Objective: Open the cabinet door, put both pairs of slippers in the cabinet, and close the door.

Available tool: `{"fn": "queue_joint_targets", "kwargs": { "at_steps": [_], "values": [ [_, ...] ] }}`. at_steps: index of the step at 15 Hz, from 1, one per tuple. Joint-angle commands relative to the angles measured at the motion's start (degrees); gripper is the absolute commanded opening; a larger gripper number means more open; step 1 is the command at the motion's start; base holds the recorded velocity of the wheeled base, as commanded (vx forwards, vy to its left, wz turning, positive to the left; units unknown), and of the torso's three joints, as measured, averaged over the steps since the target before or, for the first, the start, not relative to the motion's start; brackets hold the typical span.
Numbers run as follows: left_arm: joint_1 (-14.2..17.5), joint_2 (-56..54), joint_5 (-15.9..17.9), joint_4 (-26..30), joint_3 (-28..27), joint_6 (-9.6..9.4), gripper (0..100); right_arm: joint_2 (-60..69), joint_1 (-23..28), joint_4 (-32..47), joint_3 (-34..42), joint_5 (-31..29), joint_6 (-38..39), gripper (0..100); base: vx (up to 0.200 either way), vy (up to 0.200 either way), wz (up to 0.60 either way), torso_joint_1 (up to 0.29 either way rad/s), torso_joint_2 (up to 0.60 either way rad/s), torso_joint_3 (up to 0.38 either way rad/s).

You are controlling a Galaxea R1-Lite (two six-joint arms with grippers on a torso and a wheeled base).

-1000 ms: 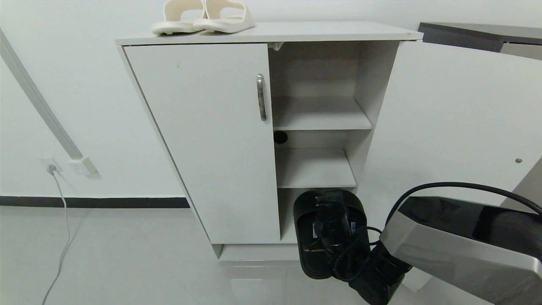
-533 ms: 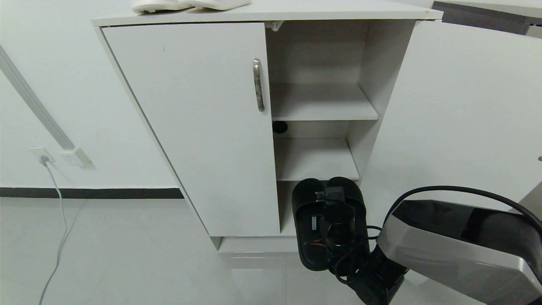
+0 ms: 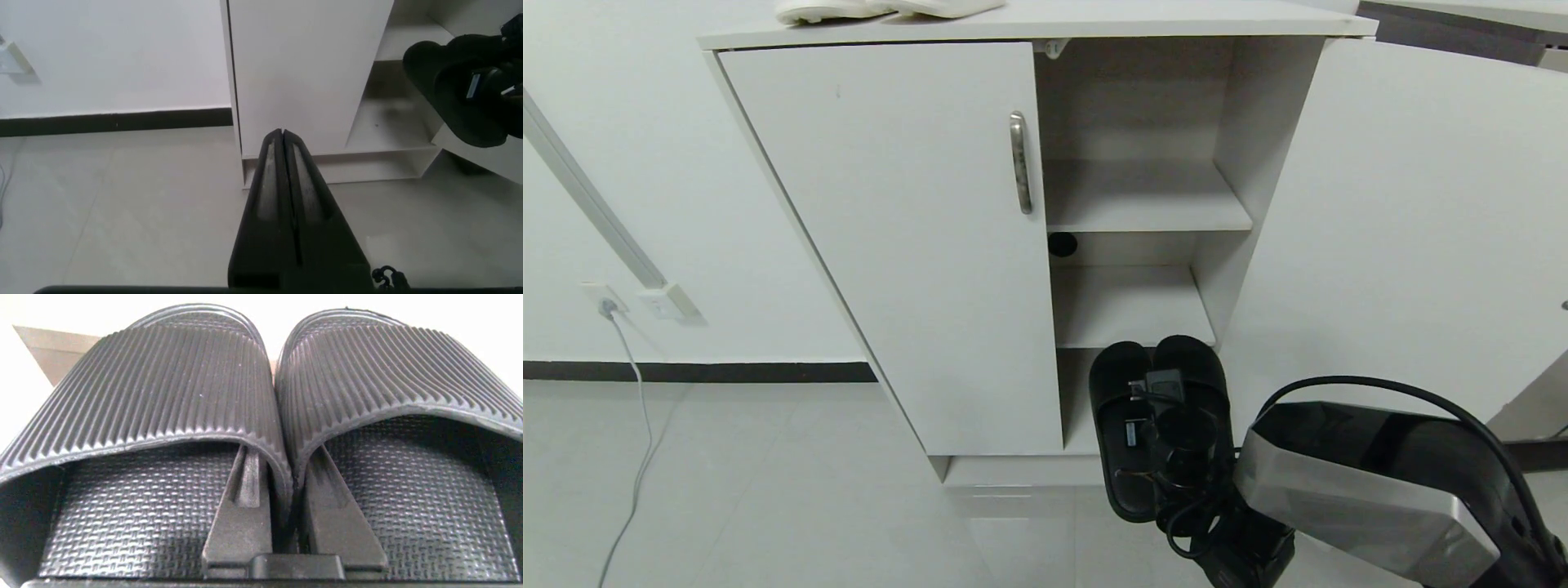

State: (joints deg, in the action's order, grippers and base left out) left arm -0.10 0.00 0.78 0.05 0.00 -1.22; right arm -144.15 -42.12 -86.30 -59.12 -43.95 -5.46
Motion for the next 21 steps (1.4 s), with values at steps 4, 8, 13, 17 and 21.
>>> {"fn": "queue_joint_targets", "kwargs": {
  "at_steps": [4,8,13,17,21],
  "values": [
    [0.01,0.09,0.01,0.04,0.00,-0.01,0,0.01,0.02,-0.19,-0.11,0.00,0.01,0,0.050,0.000,0.00,0.002,0.00,0.001],
    [0.01,0.09,0.01,0.04,0.00,-0.01,0,0.01,0.11,-0.10,-0.38,0.00,0.01,0,0.200,0.000,0.00,0.000,0.00,-0.001],
    [0.01,0.09,0.01,0.04,0.00,-0.01,0,0.01,0.19,-0.01,-0.55,0.00,0.01,0,0.200,0.000,0.00,0.002,0.00,0.001],
    [0.01,0.09,0.01,-0.05,0.00,0.08,0,-0.07,0.28,2.45,-3.19,0.00,1.42,0,0.050,0.000,0.00,0.002,0.00,-0.001],
    [0.01,0.09,0.01,-0.05,0.00,0.16,0,0.01,2.13,18.53,-14.09,2.11,8.80,0,0.000,0.000,0.00,0.000,0.00,0.000]
  ]
}}
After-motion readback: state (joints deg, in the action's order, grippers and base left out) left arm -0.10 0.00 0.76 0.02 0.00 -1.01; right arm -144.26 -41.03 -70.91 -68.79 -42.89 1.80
